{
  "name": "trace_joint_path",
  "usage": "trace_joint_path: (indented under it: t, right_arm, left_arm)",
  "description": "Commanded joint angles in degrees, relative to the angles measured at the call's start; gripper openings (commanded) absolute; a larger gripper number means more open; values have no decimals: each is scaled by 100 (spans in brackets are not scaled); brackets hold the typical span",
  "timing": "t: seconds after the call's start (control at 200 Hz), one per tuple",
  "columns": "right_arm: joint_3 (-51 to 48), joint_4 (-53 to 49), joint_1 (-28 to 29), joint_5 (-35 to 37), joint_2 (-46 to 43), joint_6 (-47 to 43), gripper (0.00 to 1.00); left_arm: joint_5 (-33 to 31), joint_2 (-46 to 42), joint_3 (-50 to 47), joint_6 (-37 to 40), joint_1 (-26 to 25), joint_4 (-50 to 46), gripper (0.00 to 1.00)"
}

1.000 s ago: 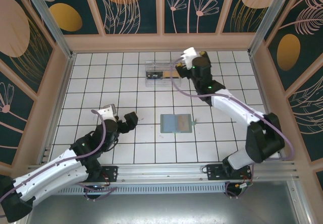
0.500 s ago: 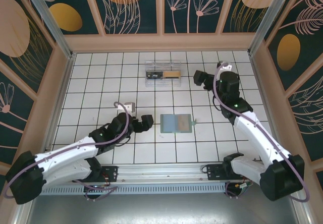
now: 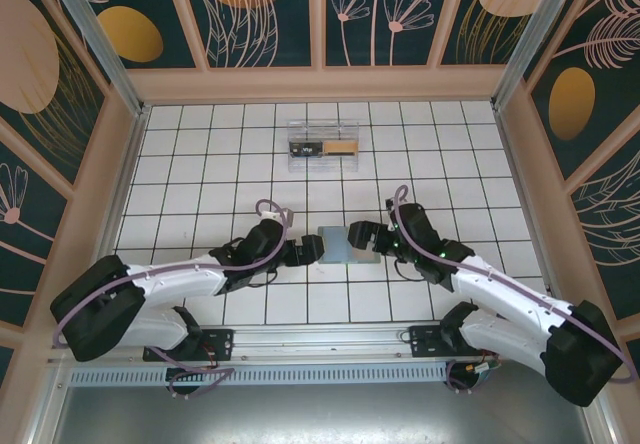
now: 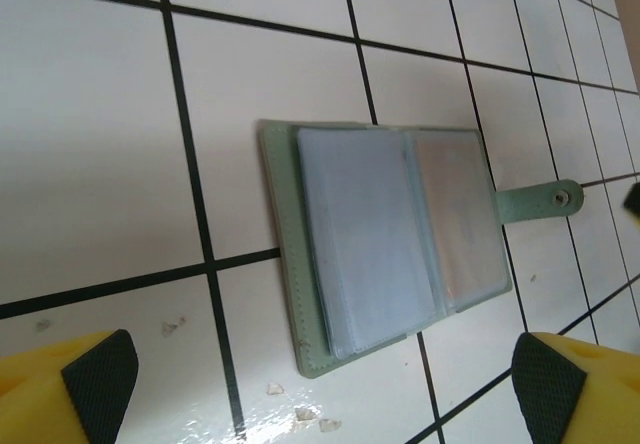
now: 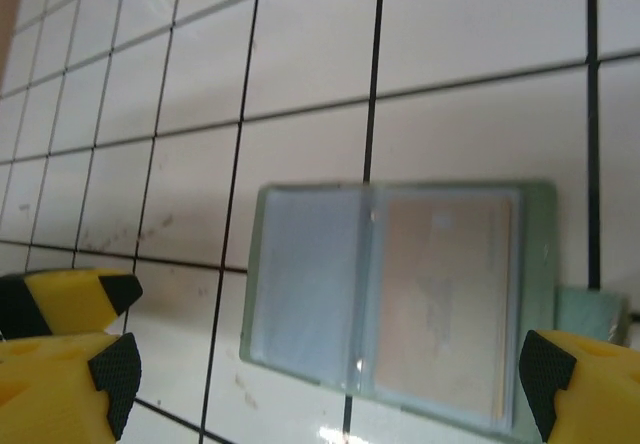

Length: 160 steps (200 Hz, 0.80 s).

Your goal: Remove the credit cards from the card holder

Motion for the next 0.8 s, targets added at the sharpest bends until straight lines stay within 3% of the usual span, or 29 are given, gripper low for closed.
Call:
trace_joint_path:
  t: [0.0,0.24,0.435,0.505,0.796]
  right_arm:
    - [-185,168,110,-100,196,377,99]
    - [-237,462,102,-329,843,390,98]
    - [-152,556,94,-397,1129,339,90]
    - [-147,556,76,-419,1145,297,80]
    - [-147,485,-38,-370,1291,212,83]
  left_arm:
    - [312,264,199,-161,-21,357,97]
    - [459,714,346,-253,-19,433,95]
    - [236,708,396,-270,-17,191,86]
    - [252,671,370,-277,-19,217,78]
    - [315,766,393,-209,-14,244,83]
